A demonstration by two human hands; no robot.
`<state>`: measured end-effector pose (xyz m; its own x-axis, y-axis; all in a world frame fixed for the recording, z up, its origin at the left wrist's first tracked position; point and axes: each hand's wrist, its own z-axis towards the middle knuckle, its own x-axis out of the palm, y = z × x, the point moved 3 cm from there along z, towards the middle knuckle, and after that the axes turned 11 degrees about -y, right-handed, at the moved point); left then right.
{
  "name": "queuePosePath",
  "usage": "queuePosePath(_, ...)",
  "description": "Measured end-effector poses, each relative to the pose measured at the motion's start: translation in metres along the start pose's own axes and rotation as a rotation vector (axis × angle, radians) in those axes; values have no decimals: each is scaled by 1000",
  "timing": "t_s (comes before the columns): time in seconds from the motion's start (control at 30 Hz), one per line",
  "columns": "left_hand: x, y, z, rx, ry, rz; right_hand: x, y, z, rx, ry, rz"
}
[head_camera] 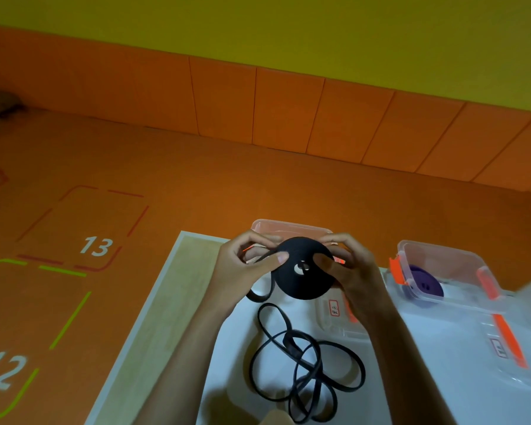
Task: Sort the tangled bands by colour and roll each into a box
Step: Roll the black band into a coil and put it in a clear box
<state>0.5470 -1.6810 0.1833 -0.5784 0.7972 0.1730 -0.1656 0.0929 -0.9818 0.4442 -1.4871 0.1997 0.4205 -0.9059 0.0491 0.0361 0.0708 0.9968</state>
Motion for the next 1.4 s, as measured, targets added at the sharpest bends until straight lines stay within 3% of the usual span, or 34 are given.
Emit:
queuePosePath(0.2, -8, 6, 3, 4, 52, -84, 2, -10, 2, 178, 128, 61)
queuePosePath(0.3, -5, 11, 4, -46, 47, -93, -1, -11, 5, 152, 123, 18)
queuePosePath(0.4, 2, 15, 3, -20, -4, -62, 1, -13, 8, 64, 20, 37)
queuePosePath(0.53, 6, 19, 6, -21, -26, -43, 3, -27, 8, 93, -133, 128)
queuePosePath(0.73, 6, 39, 16, -55, -39, -12, -1, -42, 14, 218, -93, 83)
queuePosePath(0.9, 19, 47, 24, -84, -199, -21, 0, -45, 24, 184, -224, 137)
queuePosePath(1.17, 29, 69, 32, -314, -173, -110, -5, -64, 53, 220, -370, 202)
queuePosePath(1.4, 37, 89, 66, -411, -299, -16, 4, -103, 79, 352, -465, 255)
